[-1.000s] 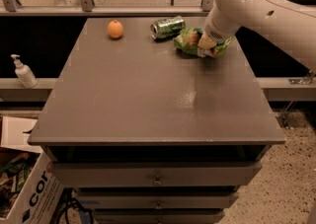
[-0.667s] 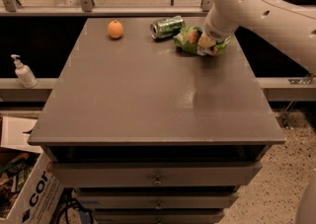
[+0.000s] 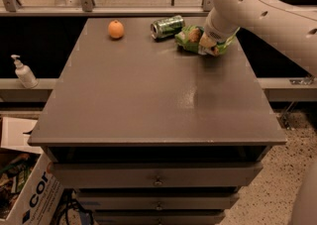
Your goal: Move green rice chip bag near green can
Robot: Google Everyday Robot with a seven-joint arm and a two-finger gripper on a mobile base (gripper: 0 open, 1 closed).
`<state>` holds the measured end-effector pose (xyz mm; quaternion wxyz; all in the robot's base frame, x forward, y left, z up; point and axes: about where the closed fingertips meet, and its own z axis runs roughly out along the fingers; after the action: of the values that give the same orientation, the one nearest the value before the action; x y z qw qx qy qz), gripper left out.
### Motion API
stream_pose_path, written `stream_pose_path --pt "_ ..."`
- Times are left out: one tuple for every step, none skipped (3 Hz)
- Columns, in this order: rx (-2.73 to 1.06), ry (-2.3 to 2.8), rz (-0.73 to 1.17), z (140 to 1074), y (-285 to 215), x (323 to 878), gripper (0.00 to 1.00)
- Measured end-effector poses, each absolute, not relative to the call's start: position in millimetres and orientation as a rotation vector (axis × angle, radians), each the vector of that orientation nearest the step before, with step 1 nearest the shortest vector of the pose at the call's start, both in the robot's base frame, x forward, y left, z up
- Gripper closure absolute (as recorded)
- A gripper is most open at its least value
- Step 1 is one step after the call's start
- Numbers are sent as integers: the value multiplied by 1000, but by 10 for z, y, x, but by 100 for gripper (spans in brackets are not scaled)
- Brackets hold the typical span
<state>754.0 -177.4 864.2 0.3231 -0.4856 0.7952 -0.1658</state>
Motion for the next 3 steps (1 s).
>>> stream_pose_path --pt "-1271 2101 -438 8601 -1799 7556 36" --pt "-1267 2112 -437 8584 -1823 7557 12" --pt "-1261 2119 -423 8585 -1829 7534 0"
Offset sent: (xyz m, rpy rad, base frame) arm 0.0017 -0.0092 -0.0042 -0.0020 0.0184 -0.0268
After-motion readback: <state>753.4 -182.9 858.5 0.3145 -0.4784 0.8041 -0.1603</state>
